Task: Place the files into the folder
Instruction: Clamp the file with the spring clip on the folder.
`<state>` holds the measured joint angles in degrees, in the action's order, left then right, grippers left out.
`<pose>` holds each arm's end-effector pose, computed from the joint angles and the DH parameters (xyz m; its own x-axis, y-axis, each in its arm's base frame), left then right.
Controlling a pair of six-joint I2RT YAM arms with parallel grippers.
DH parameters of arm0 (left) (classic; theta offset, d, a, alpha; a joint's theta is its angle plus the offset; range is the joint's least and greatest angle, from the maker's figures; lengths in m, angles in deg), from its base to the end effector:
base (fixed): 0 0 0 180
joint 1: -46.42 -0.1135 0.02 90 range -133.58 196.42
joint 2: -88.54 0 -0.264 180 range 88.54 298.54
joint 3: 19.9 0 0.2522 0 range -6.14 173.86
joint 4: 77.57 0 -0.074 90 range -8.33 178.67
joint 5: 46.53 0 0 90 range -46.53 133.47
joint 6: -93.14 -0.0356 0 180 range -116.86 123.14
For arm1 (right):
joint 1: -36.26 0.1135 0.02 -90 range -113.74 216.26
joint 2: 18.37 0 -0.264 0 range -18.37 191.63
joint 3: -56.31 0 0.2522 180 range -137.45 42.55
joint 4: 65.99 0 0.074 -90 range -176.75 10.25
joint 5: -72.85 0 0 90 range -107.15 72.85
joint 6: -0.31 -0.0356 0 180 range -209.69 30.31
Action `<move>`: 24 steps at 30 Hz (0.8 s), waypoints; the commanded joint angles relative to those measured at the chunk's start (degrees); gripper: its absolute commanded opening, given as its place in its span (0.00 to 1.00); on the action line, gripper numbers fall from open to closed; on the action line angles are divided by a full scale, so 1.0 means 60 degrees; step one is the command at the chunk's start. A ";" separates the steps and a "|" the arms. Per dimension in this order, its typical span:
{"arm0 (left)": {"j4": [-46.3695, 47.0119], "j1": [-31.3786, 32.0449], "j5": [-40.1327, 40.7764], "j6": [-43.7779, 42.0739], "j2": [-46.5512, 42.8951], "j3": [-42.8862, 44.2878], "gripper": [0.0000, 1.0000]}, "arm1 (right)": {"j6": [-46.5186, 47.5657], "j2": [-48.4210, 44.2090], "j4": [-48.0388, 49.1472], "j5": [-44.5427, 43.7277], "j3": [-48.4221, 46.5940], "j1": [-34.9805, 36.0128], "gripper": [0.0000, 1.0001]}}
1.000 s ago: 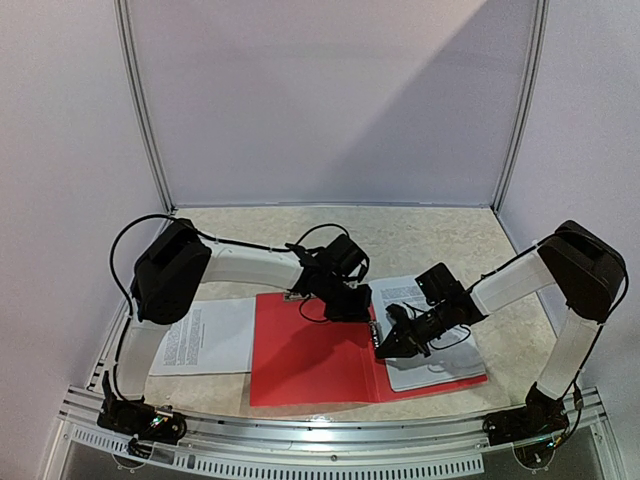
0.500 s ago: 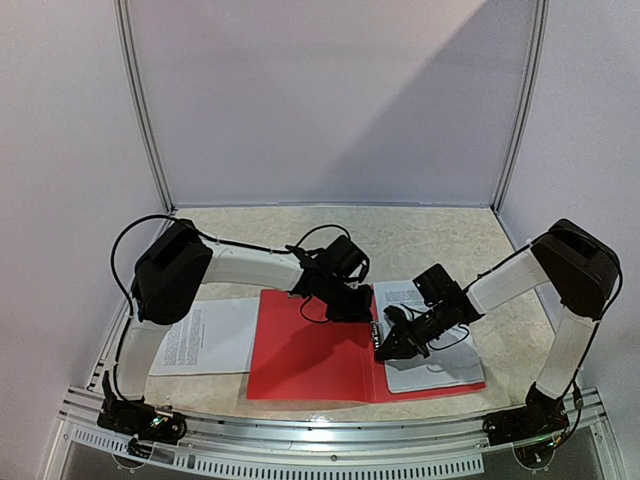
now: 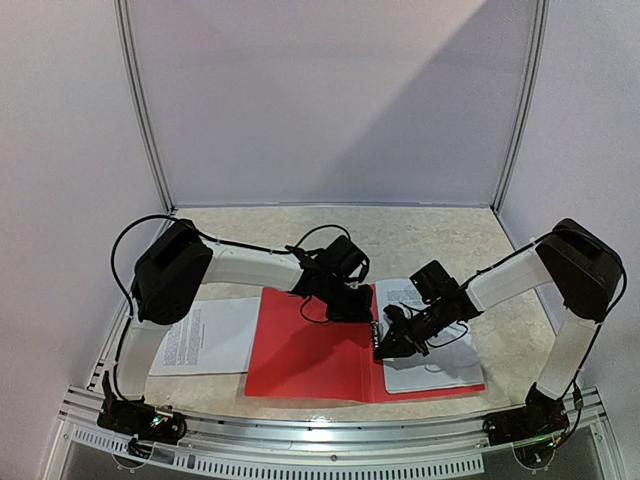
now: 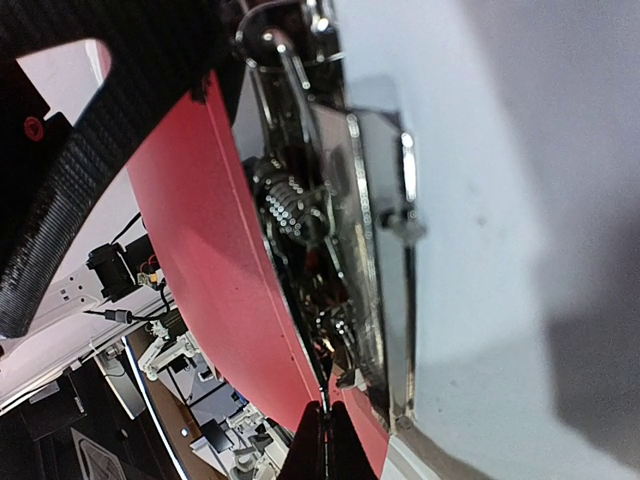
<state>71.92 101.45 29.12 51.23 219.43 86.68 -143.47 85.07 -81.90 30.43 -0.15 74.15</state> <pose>0.2708 -0.4026 0.1206 -0.9646 0.1212 -0.2341 0.2363 0.7912 -0.5641 0.2191 0.2038 0.0986 -0.9635 -0.0602 0.2609 0.1651 0.6335 0.7559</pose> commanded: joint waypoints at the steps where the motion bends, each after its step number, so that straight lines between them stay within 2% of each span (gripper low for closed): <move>1: -0.0735 0.0253 0.0166 -0.0046 0.0579 -0.0497 0.00 | -0.0125 0.0029 -0.0554 -0.1010 0.0048 0.0059 0.00; 7: -0.0705 0.0261 0.0151 -0.0038 0.0548 -0.0535 0.00 | -0.0289 0.0055 -0.0334 -0.0889 0.0198 0.0064 0.01; 12: -0.0685 0.0250 0.0180 -0.0034 0.0512 -0.0529 0.00 | -0.0142 -0.0198 -0.0741 -0.0964 -0.0150 0.0059 0.08; 19: -0.0687 0.0259 0.0196 -0.0051 0.0478 -0.0557 0.00 | -0.0104 -0.0371 -0.0916 -0.0996 -0.0509 0.0061 0.09; 24: -0.0690 0.0263 0.0252 -0.0075 0.0396 -0.0544 0.00 | -0.0221 -0.0599 -0.1004 -0.0989 -0.0710 0.0057 0.14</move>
<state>73.21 101.54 29.12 51.28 219.38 86.16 -144.67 82.07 -83.63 27.93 -4.17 74.45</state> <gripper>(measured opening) 0.006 0.132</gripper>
